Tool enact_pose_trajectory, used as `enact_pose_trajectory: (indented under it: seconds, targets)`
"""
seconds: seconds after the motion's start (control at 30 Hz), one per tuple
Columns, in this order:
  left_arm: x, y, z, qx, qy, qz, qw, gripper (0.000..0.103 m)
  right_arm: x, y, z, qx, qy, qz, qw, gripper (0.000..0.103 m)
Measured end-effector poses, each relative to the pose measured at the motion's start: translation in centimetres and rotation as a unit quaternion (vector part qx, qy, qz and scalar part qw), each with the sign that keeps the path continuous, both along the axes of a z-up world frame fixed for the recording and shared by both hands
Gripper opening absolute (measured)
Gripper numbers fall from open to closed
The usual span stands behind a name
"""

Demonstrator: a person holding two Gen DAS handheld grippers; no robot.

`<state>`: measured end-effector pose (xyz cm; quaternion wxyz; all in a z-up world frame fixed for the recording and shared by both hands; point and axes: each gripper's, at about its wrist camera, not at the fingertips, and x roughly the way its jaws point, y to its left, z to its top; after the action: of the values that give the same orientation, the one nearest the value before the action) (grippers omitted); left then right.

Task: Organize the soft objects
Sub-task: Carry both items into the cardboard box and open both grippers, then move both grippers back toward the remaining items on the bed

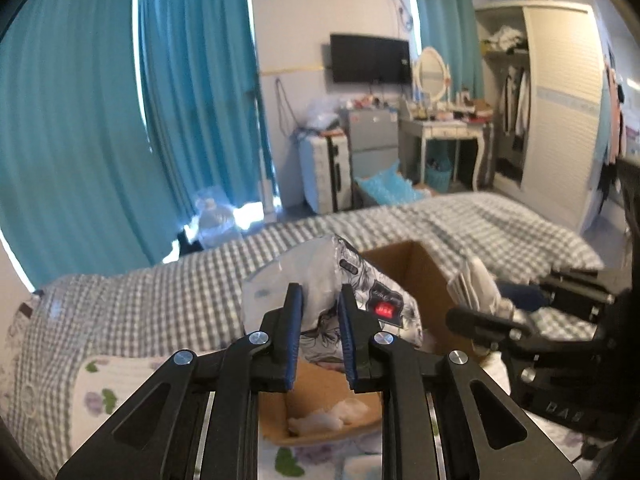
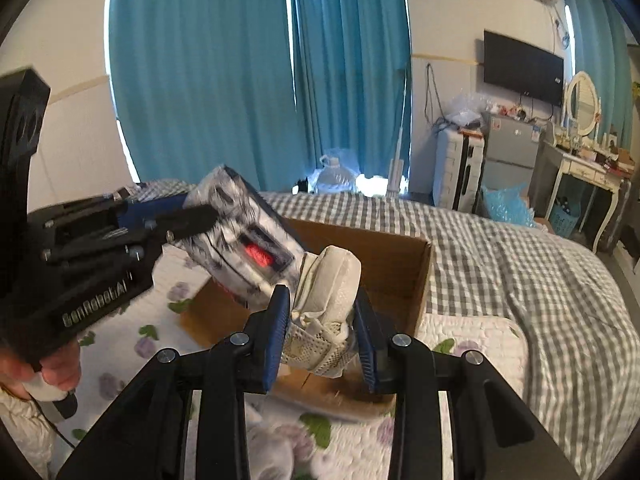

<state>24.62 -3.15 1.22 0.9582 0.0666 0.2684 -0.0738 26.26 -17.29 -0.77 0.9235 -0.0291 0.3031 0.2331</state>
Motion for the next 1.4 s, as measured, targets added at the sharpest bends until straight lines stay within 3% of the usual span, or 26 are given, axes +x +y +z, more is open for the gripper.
enact_pose_trajectory:
  seconds: [0.07,0.23,0.3,0.33,0.37,0.4,0.47,0.63,0.83,0.93,1.1,1.27,1.4]
  targets:
    - [1.2,0.1,-1.4,0.0,0.008,-0.006,1.0,0.024,1.7,0.3,-1.0,-0.002,0.008,0.003,1.0,0.032]
    - [2.8,-0.3,-3.6,0.011,0.013,-0.017,0.9997,0.027,4.4,0.6,-3.0,0.0,0.026,0.001,1.0,0.034]
    - [2.9,-0.3,-4.1,0.011,0.016,-0.016,0.9997,0.046,5.1,0.4,-3.6,0.0,0.032,-0.005,0.999,0.043]
    - [3.0,-0.1,-4.1,0.013,0.012,-0.005,0.9998,0.064,5.3,0.4,-3.8,0.0,0.033,-0.008,0.999,0.047]
    - [2.9,0.2,-4.1,0.013,0.001,0.005,0.9999,0.068,5.4,0.4,-3.9,0.0,0.034,-0.01,0.999,0.055]
    - [2.7,0.4,-3.9,0.009,-0.004,0.008,0.9999,0.069,5.4,0.3,-4.0,0.0,0.034,-0.014,0.999,0.064]
    - [2.5,0.9,-3.3,-0.004,-0.004,0.014,0.9999,0.069,5.4,-0.1,-3.8,0.004,0.036,-0.018,0.999,0.07]
    - [0.6,1.5,-0.5,-0.003,-0.026,0.031,0.9992,0.069,3.7,-1.5,-0.8,0.015,0.016,-0.043,0.999,0.075]
    - [-4.9,2.0,5.6,-0.006,-0.076,0.037,0.9964,0.069,-1.9,-2.4,6.5,0.007,-0.04,-0.055,0.998,0.08]
    - [-9.0,2.3,9.6,-0.024,-0.109,0.037,0.993,0.081,-4.8,-2.8,10.3,-0.002,-0.065,-0.056,0.996,0.083]
    - [-14.9,2.7,13.9,-0.028,-0.148,0.041,0.9877,0.081,-11.0,-3.7,16.0,-0.005,-0.114,-0.057,0.992,0.093]
    - [-20.0,2.2,15.6,-0.012,-0.154,0.029,0.9876,0.081,-16.0,-4.5,18.0,-0.005,-0.144,-0.06,0.988,0.095]
    - [-22.9,1.0,14.8,0.003,-0.159,0.024,0.987,0.081,-18.7,-4.4,17.0,-0.017,-0.137,-0.053,0.989,0.095]
